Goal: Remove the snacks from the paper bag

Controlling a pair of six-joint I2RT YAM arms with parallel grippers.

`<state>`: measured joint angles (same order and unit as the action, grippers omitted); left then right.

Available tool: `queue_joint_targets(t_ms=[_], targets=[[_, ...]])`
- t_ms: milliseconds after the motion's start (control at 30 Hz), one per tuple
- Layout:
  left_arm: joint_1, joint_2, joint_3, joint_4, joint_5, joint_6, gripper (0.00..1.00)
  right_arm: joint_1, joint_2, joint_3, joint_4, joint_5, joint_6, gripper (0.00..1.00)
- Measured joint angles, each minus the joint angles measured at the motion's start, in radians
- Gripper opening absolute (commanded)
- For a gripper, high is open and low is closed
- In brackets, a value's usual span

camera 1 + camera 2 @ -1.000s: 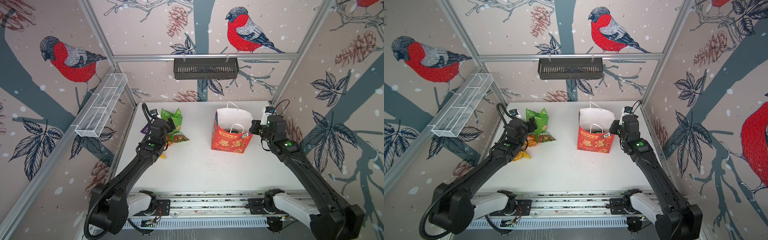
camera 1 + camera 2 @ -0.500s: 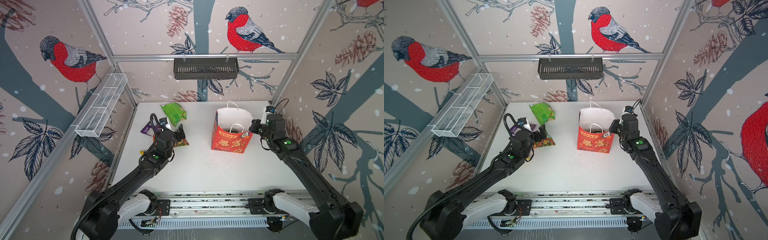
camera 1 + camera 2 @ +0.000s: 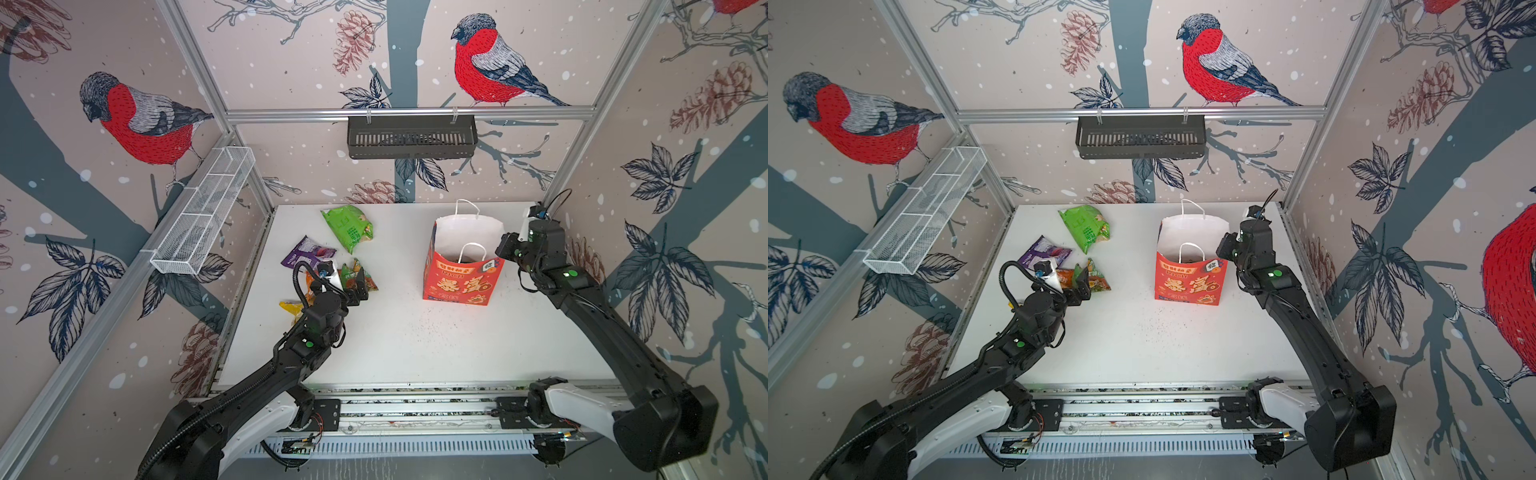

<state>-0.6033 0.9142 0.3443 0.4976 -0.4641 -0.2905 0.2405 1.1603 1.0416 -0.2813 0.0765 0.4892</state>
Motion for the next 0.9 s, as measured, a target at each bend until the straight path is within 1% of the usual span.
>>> queue_joint_targets(t_ms=[200,433,533,700,900], targets=[[-0.01,0.041,0.011,0.017,0.045,0.002,0.98,-0.01,0.055,0.069,-0.015,0.017,-0.039,0.0],[-0.011,0.021,0.01,0.021,0.069,0.002,0.98,-0.012,0.098,0.145,0.015,0.046,-0.127,0.0],[-0.014,0.01,0.01,0.021,0.069,0.002,0.98,-0.014,0.131,0.182,0.034,0.045,-0.146,0.0],[-0.014,0.006,0.01,0.021,0.072,0.002,0.98,-0.013,0.143,0.201,0.053,-0.008,-0.18,0.0],[-0.014,0.007,0.01,0.021,0.08,-0.001,0.97,0.011,0.11,0.185,0.066,-0.068,-0.242,0.0]])
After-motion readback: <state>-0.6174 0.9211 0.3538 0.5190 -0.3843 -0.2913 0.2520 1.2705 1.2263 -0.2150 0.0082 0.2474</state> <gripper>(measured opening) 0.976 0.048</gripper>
